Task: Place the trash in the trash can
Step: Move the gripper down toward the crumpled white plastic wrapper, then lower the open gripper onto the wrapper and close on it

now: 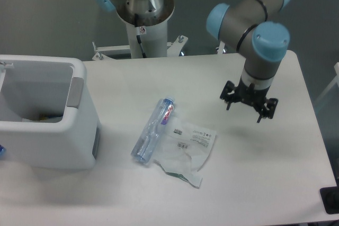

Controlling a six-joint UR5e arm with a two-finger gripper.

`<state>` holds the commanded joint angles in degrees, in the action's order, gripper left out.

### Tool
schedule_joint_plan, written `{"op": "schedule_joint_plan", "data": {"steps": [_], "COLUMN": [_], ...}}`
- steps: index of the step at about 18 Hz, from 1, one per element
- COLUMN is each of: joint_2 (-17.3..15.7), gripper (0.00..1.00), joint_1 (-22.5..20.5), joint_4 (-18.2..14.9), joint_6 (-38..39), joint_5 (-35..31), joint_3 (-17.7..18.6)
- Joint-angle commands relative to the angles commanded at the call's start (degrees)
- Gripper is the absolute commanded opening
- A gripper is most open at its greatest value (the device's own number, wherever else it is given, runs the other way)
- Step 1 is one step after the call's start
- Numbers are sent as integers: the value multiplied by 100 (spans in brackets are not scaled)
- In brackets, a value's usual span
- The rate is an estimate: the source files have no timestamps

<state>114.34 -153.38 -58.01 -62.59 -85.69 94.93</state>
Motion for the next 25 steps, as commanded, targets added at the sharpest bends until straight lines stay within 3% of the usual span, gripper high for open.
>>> {"op": "schedule_joint_plan", "data": {"steps": [5, 7, 25], "joint_2": [658, 774, 1126], "gripper": [100, 100, 100], "joint_1": [474, 598, 1064], "joint_4": [0, 0, -26], "joint_6": [894, 1275, 1636], "joint_5": [-17, 9, -79], "joint_3": [-526, -677, -554]}}
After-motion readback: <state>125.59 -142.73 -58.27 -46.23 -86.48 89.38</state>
